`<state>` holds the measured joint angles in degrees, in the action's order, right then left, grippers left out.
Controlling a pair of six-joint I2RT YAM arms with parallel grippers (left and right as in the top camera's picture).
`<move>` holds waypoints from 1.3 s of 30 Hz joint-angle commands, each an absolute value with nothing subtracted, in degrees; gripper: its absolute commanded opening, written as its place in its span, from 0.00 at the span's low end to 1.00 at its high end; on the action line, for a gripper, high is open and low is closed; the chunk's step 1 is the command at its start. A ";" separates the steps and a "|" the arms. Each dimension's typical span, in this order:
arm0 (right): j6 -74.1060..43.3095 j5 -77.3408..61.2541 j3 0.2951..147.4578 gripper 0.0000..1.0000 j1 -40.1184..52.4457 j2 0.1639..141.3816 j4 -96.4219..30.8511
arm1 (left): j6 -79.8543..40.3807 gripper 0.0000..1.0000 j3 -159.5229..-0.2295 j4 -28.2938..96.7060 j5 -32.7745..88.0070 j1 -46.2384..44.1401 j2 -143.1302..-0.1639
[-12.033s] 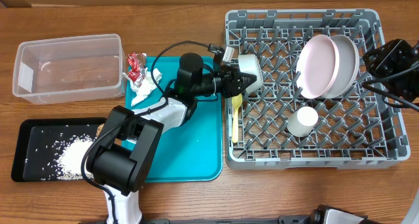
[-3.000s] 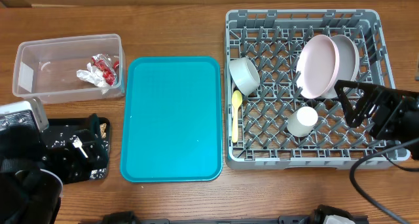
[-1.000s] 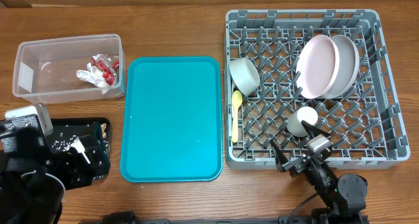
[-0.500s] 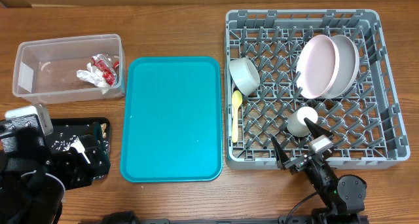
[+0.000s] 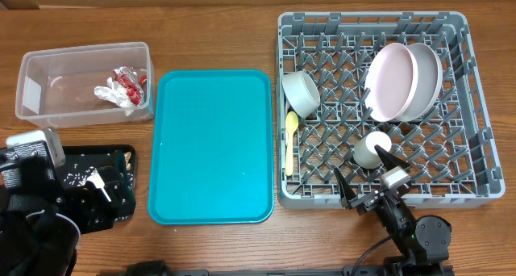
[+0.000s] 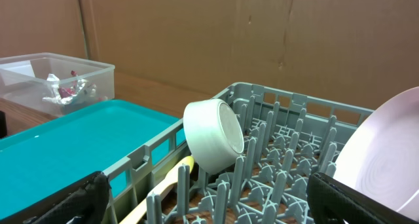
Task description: Sort waste into correct bins and load items into the dishwasher rack
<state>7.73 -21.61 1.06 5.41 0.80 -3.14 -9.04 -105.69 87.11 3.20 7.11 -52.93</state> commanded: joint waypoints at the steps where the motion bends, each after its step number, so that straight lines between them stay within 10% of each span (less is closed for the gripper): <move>1: 7.44 -21.04 0.45 1.00 5.89 0.16 -3.05 | -9.43 1.00 -105.91 86.98 2.74 6.68 -52.75; 15: 7.44 -21.02 0.45 1.00 5.89 0.16 -3.05 | -5.98 1.00 -101.19 77.54 -2.22 6.83 -50.37; 39: 7.44 -21.02 0.47 1.00 5.89 0.16 -3.05 | 5.19 1.00 -23.20 26.28 12.10 4.43 -1.04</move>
<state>7.66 -21.58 1.06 5.45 0.73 -3.16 3.64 -29.56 28.42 10.83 4.84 -5.67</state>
